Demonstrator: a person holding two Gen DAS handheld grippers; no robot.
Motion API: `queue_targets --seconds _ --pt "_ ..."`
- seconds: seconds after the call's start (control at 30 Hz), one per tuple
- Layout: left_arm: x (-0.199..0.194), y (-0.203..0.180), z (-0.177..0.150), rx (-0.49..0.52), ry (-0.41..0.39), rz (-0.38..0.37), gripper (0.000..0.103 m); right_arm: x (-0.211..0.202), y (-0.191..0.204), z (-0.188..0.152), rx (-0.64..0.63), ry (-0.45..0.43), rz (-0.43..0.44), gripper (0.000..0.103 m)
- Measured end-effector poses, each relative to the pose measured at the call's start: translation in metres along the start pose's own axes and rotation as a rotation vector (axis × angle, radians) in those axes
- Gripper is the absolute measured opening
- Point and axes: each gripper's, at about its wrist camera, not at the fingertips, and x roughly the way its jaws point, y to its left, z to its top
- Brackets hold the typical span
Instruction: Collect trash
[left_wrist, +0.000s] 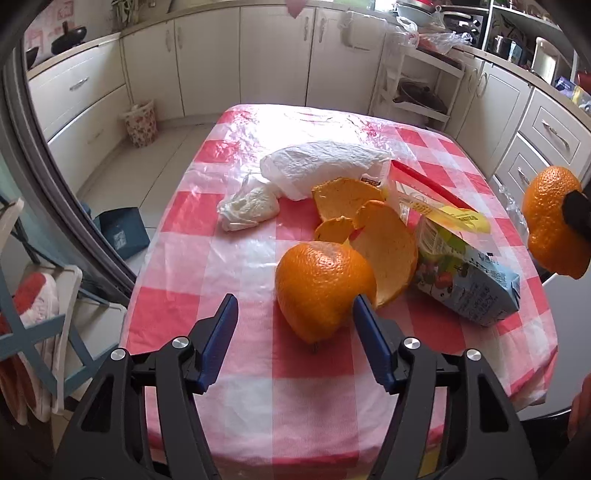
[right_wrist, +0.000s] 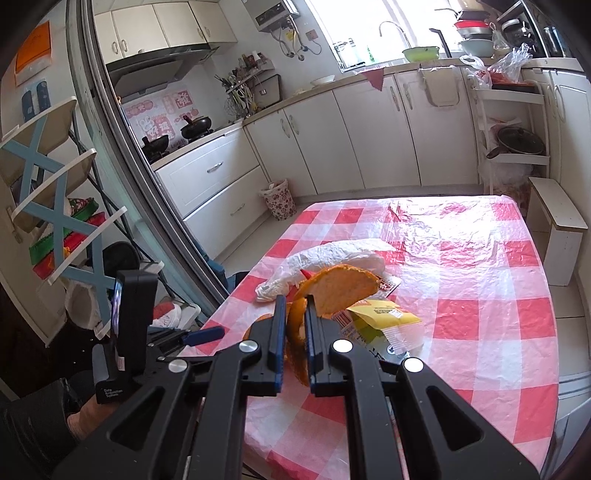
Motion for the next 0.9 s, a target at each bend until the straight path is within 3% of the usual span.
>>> queue_targets --seconds 0.03,0.07,0.13,0.2,0.23,0.33,0.43,0.5,0.53,0.57,0.63,0.67,0.7,0.8,0.87,0.9 --pt "0.002 -0.001 0.000 0.002 0.006 -0.016 0.039 0.001 -0.001 0.000 0.002 0.002 0.000 0.011" --pt "0.004 -0.001 0.001 -0.003 0.020 -0.046 0.030 0.002 -0.001 0.000 0.004 0.003 -0.001 0.011" --pt "-0.002 -0.001 0.003 -0.013 0.012 -0.062 0.021 0.004 -0.001 0.001 0.003 0.002 0.000 0.011" --pt "-0.011 0.004 0.005 -0.042 0.001 -0.098 0.003 0.004 -0.001 0.003 0.001 0.000 0.003 0.011" --pt "-0.014 0.007 0.006 -0.052 -0.005 -0.116 0.000 0.004 0.000 0.003 0.002 -0.001 0.005 0.011" --pt "-0.024 0.009 0.009 -0.054 -0.030 -0.125 0.000 0.005 0.002 0.003 -0.004 -0.001 0.013 0.011" --pt "-0.017 0.008 0.004 -0.038 0.016 -0.106 0.003 0.006 0.005 0.001 -0.010 0.005 0.013 0.011" --pt "-0.009 0.005 0.000 -0.022 0.037 -0.078 0.032 0.007 0.005 0.000 -0.010 0.010 0.011 0.011" --pt "-0.007 0.003 -0.002 -0.009 0.032 -0.052 0.058 0.007 0.004 -0.001 -0.011 0.012 0.011 0.011" --pt "-0.007 0.001 -0.004 0.008 0.008 -0.023 0.062 0.007 0.004 -0.001 -0.011 0.013 0.010 0.011" --pt "-0.003 -0.003 -0.004 0.036 -0.002 -0.007 0.058 0.007 0.005 -0.001 -0.012 0.012 0.009 0.011" --pt "0.000 -0.003 -0.003 0.035 0.003 -0.020 0.028 0.006 0.005 -0.001 -0.014 0.012 0.009 0.011" --pt "0.005 -0.002 -0.002 0.022 0.023 -0.046 0.021 0.006 0.005 -0.001 -0.015 0.012 0.008 0.011" --pt "0.001 0.005 0.001 -0.034 0.017 -0.098 0.015 0.007 0.005 -0.001 -0.014 0.012 0.007 0.011" --pt "-0.007 0.006 0.001 -0.039 0.003 -0.111 0.000 0.006 0.005 0.000 -0.013 0.010 0.007 0.011" --pt "-0.012 0.008 0.002 -0.050 -0.004 -0.139 0.000 0.006 0.005 0.000 -0.012 0.008 0.009 0.011"
